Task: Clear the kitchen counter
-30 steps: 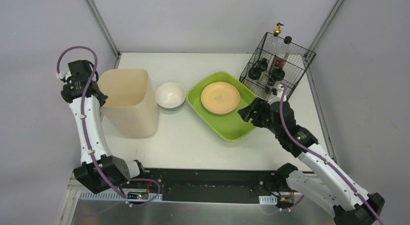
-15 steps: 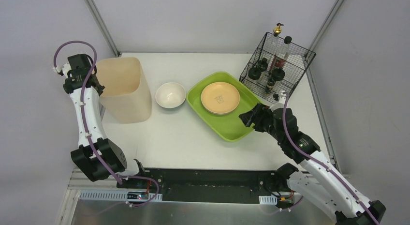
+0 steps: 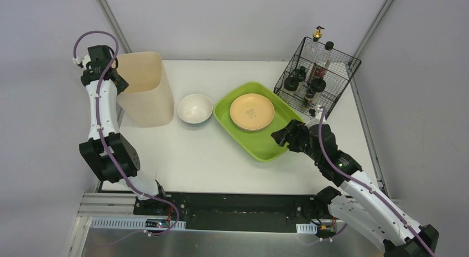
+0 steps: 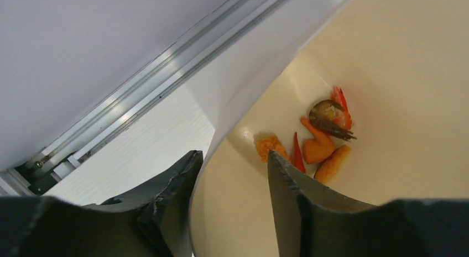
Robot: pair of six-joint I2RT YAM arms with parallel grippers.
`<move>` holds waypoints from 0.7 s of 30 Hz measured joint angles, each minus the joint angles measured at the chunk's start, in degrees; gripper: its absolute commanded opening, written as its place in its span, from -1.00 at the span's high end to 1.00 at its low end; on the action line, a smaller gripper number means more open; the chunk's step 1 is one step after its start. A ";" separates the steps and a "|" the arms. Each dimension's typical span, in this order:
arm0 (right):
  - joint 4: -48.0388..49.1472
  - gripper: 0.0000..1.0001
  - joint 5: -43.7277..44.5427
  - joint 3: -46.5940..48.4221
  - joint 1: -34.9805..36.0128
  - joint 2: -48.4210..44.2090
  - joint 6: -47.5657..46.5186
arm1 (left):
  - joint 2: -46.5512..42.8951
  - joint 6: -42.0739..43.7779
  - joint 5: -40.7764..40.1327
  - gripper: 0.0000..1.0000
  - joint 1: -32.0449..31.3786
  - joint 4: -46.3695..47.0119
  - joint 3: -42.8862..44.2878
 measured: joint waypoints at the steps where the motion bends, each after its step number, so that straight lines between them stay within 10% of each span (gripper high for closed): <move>1: 0.17 -0.46 0.00 -0.02 0.00 0.13 0.00 | 0.28 0.00 0.24 -0.36 -0.83 0.22 0.09; 4: 0.37 -0.47 0.00 -0.02 0.00 0.13 0.00 | 0.33 0.20 1.11 -0.97 -2.54 0.17 0.15; 21: -0.66 -0.58 0.35 0.02 0.20 -0.96 -0.24 | -25.66 -0.94 1.75 -0.98 -3.56 0.07 -8.28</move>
